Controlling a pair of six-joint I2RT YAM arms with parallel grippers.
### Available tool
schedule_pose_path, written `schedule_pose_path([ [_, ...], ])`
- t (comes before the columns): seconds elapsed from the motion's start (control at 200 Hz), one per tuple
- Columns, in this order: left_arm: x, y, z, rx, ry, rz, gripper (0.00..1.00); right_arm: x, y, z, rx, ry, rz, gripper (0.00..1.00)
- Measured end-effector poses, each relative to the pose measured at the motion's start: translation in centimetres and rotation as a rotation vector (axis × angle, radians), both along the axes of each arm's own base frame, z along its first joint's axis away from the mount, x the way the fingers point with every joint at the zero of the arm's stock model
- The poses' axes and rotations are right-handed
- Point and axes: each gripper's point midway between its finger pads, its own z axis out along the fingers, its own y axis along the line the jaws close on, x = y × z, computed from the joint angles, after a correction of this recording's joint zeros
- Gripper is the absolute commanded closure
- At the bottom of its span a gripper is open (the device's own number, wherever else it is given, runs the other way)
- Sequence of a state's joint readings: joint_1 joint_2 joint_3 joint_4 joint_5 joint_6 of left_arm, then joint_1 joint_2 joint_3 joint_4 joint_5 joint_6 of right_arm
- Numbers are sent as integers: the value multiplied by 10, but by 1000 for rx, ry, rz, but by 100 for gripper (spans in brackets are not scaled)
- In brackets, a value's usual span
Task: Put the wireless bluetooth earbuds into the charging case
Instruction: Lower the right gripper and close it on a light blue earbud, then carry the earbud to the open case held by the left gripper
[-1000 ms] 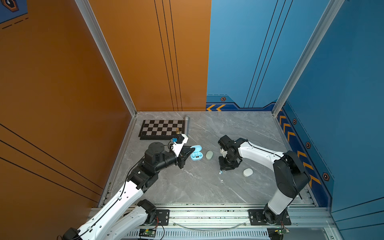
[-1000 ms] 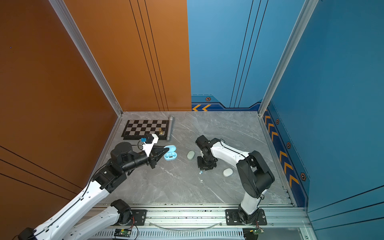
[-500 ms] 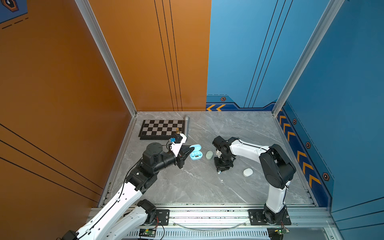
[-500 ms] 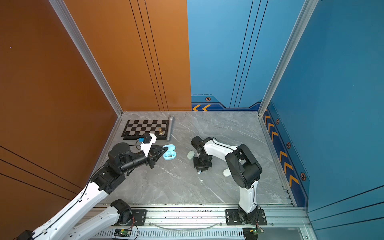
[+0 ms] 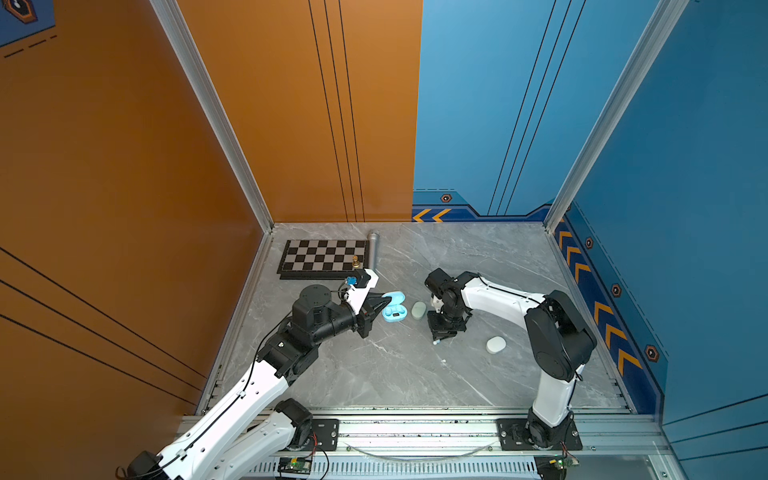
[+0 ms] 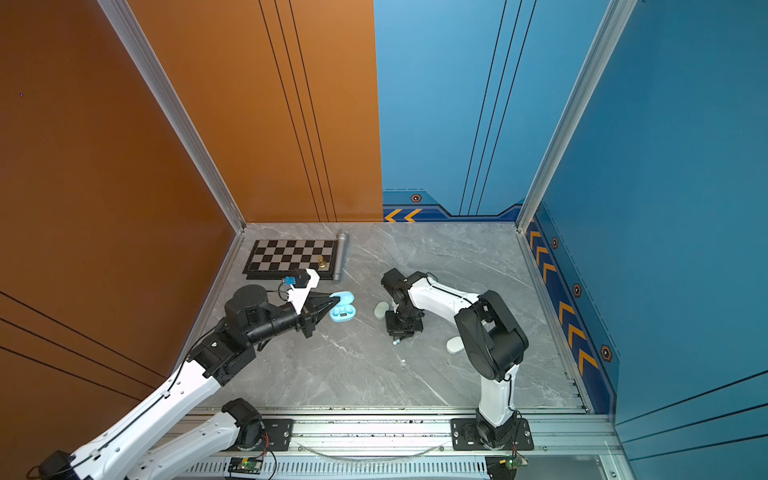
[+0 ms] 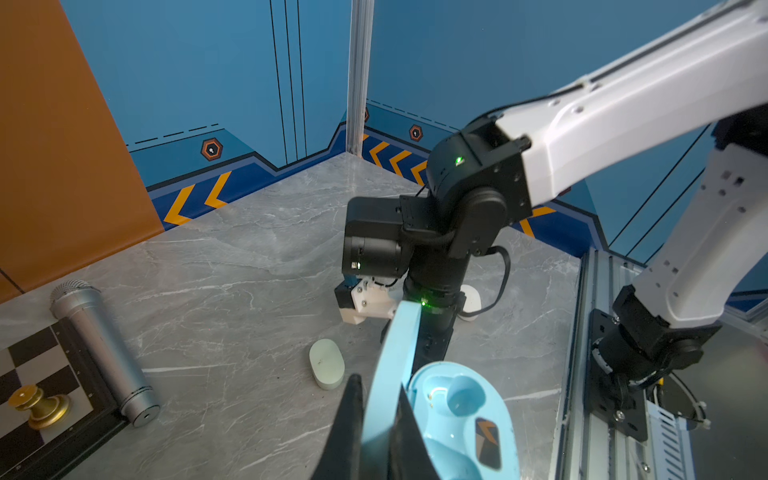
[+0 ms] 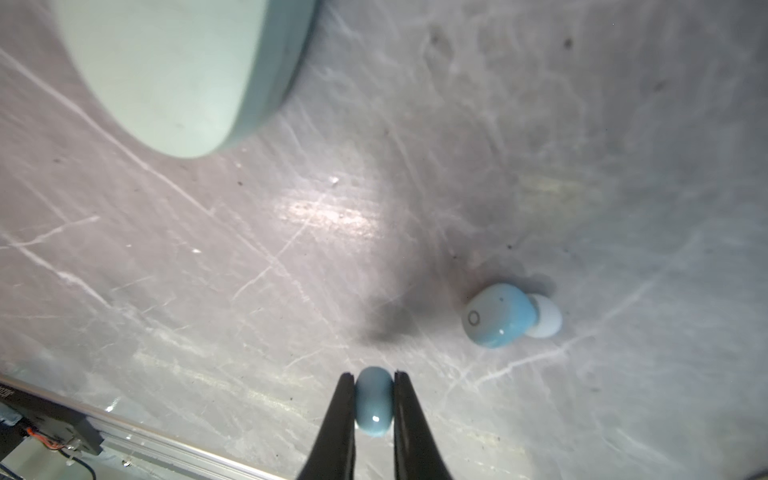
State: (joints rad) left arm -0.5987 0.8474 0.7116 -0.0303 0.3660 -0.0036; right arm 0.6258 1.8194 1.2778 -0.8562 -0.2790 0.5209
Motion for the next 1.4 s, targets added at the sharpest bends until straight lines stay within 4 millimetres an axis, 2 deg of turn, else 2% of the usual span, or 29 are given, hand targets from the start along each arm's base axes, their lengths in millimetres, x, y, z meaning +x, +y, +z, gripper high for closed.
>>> schedule_pose_path([
  [0.055, -1, -7, -13, 32, -7, -15, 100, 7, 0, 18, 34, -37, -15, 88],
  [0.145, 1, -14, -32, 69, -19, -15, 100, 23, 0, 59, 102, -131, -40, 88],
  [0.3, 23, -19, -56, 107, -29, 48, 100, 38, -1, 136, 234, -296, -58, 87],
  [0.37, 33, -22, -60, 110, -35, 69, 100, 36, 0, 159, 282, -334, -51, 87],
  [0.435, 40, -26, -64, 111, -38, 76, 100, 31, 2, 170, 314, -345, -38, 87],
  [0.586, 50, -34, -70, 116, -32, 77, 100, 24, 9, 174, 344, -326, -9, 86],
  [0.756, 58, -42, -53, 87, -65, 76, 100, 15, 20, 174, 371, -302, 25, 85],
  [0.941, 58, -48, -41, 63, -92, 67, 100, 10, 29, 171, 385, -278, 49, 85],
  [1.401, 56, -50, -41, 65, -91, 61, 100, 8, 40, 168, 394, -269, 70, 83],
])
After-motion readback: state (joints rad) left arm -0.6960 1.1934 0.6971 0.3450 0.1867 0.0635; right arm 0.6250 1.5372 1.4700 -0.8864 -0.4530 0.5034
